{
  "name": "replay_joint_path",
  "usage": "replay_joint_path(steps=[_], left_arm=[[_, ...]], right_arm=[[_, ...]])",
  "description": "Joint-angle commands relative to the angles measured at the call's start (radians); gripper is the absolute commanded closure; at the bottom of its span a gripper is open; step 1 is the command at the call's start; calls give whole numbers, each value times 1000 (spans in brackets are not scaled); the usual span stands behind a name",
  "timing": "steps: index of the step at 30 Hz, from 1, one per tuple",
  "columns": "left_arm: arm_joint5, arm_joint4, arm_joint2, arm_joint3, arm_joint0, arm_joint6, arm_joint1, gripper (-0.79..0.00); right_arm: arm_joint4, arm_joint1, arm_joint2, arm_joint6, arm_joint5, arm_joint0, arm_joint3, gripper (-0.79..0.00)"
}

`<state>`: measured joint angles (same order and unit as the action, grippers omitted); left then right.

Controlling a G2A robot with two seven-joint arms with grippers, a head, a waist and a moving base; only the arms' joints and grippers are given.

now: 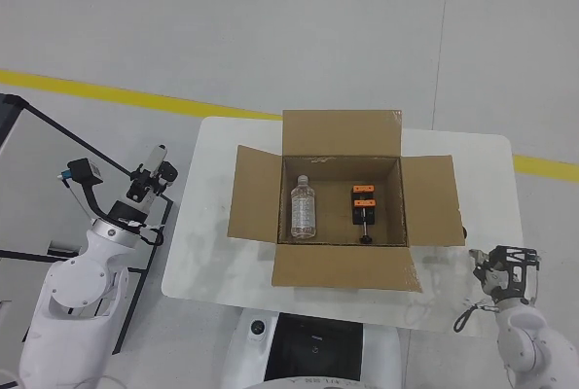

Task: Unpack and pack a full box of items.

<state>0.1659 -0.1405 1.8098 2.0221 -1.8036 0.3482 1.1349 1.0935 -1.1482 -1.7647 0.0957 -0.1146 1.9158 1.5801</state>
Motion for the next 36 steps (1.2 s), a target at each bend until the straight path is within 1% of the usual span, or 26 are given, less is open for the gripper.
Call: replay_joint_path(steps=[1, 13, 23, 28, 36], left_arm=[[0, 0, 0, 0, 0, 0, 0, -785], [0, 0, 0, 0, 0, 0, 0, -785], [0, 0, 0, 0, 0, 0, 0, -785], [0, 0, 0, 0, 0, 0, 0, -785], [0, 0, 0, 0, 0, 0, 0, -785]], right_arm=[[-2, -1, -5, -3, -1, 5, 7, 0], [-11, -4, -17, 8, -7, 15, 29, 0], [-15, -7, -32, 24, -10, 33, 73, 0], [-21, -8, -56, 19, -9, 58, 119, 0], [-28, -12, -120, -1, 12, 129, 244, 0]])
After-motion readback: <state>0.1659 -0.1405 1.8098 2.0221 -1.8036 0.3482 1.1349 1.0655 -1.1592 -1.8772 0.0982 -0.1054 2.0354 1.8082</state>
